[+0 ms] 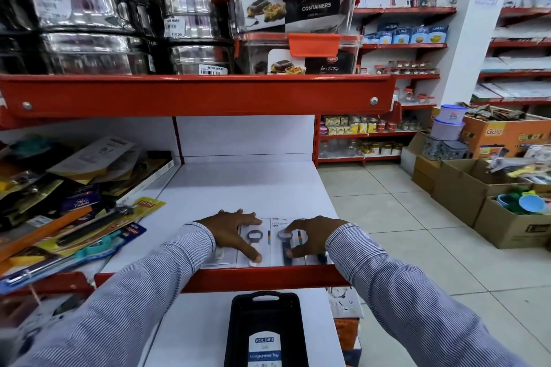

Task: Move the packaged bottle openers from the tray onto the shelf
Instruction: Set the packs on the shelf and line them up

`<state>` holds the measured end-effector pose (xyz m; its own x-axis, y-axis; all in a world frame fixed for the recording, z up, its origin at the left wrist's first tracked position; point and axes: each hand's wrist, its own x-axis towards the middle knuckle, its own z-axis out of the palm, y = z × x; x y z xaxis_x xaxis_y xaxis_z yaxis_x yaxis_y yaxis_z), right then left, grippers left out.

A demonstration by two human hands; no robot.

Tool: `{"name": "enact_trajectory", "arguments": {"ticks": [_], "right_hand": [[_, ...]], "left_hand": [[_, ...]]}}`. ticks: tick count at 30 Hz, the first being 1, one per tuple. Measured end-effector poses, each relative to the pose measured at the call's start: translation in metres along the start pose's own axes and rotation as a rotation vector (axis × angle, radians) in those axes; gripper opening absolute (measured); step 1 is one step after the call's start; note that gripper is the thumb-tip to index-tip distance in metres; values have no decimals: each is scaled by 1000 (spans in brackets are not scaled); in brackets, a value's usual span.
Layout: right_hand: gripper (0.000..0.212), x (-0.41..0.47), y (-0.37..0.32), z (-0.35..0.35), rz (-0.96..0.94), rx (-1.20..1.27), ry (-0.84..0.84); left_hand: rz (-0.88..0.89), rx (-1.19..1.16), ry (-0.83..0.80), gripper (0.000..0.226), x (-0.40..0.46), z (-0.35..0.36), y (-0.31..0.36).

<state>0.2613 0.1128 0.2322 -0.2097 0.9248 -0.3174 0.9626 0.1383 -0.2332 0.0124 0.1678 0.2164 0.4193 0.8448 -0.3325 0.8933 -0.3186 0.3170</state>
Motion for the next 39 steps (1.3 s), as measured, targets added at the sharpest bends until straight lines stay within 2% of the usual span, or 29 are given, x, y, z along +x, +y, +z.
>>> {"name": "enact_trajectory", "arguments": {"ticks": [10,22,28,32,34,36,39], "right_hand": [[71,-1,0,1,-9,-39,-5],[68,-3,-2,0,-27,-82,10],[71,-2,-1,0,-20,-75,5],[72,0,0,2,-18,-69,10],[71,1,0,2,-19,-64,5],[71,1,1,2,-24,-71,5],[70,0,-1,1,-26,-76,4]], "left_hand": [[54,21,27,108,-6,0,-17],[103,49,64,101,-6,10,-6],[101,84,51,106,-9,1,-13],[7,70,12,108,-22,-29,-37],[-63,194,-46,103,-30,-38,-49],[-65,256,-76,100,-35,-36,-55],[-23,201,-43,99,-41,-30,-53]]}}
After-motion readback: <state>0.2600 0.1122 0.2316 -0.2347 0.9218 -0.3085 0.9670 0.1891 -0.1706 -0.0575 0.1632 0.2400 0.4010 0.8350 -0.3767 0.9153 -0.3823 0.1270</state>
